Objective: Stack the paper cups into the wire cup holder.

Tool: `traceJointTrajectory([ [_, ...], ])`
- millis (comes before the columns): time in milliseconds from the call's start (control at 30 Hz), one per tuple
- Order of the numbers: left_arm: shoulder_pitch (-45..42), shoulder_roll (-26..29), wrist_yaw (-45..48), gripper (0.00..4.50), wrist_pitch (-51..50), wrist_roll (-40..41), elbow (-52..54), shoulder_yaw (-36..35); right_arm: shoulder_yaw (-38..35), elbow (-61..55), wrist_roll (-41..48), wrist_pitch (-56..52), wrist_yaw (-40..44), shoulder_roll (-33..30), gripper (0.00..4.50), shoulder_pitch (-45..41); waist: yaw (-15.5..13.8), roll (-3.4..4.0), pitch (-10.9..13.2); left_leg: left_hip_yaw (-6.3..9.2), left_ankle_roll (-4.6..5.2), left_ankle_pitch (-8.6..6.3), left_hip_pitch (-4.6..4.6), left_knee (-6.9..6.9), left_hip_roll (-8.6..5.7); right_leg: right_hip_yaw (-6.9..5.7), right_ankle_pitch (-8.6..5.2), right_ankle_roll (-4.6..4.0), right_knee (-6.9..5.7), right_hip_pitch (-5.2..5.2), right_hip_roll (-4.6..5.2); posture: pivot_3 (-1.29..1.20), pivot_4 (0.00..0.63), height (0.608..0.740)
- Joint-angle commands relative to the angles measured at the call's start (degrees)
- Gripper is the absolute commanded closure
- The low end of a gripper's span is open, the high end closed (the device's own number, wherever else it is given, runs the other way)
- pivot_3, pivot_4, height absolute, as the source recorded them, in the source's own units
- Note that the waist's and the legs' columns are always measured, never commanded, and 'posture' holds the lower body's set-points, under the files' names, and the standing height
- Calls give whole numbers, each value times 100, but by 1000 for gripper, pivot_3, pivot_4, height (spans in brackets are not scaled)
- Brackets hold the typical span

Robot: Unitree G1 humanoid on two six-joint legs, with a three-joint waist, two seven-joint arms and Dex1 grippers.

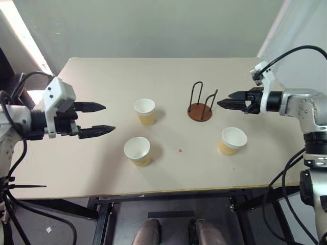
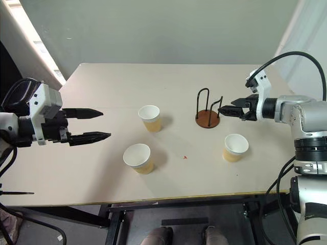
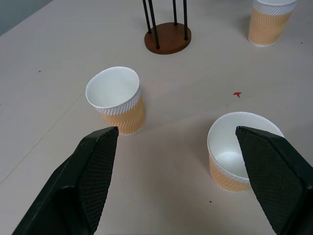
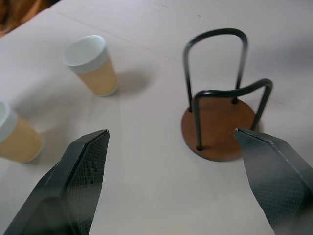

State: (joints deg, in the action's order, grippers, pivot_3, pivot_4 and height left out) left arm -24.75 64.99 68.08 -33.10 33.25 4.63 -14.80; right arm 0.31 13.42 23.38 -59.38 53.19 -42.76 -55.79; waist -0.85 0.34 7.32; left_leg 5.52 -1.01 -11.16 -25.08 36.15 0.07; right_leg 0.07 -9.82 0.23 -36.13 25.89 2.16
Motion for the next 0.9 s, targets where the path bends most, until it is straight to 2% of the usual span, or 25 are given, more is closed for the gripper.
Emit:
traceJointTrajectory([
  [33, -16, 14, -75, 391, -35, 55, 170, -213, -197, -154, 65, -99, -140, -22, 214, -95, -1, 0, 0, 0, 0, 0, 0, 0, 0, 0, 0, 0, 0, 0, 0, 0, 150, 740],
  [233, -124, -101, -277, 391, 92, -101, 16, -98, -184, -111, 43, -243, -417, 88, 214, -110, 3, 0, 0, 0, -1, -1, 2, 0, 0, 0, 0, 0, -4, 0, 0, 0, 150, 740],
  [400, -439, -583, -860, 391, 110, -334, -42, 141, -241, 104, -44, -292, -1003, 587, 214, -109, 5, 0, 0, 0, 0, 7, 9, 2, 0, 0, 0, 0, -19, 0, 0, 0, 150, 740],
  [667, -481, -1009, -1295, 391, -313, -225, 281, 261, -368, 968, -434, 488, -2021, 1419, 214, -201, 5, 0, 0, 0, 0, 10, 10, 1, 0, -1, 3, 5, -30, 6, 1, 0, 150, 740],
  [733, -521, -1058, -1342, 7, -454, -140, 374, 243, -405, 1239, -532, 734, -2175, 1528, 214, -305, 3, 1, 0, 0, 0, 10, 9, 2, 0, -1, 7, 10, -32, 8, 1, 0, 150, 740],
  [900, -486, -1039, -1439, 7, -492, -194, 548, 283, -400, 1853, -653, 1217, -2244, 1689, 214, -488, -3, 2, 1, 0, -6, 8, 8, 2, -1, -1, 11, 17, -32, 9, 2, 0, 150, 740],
])
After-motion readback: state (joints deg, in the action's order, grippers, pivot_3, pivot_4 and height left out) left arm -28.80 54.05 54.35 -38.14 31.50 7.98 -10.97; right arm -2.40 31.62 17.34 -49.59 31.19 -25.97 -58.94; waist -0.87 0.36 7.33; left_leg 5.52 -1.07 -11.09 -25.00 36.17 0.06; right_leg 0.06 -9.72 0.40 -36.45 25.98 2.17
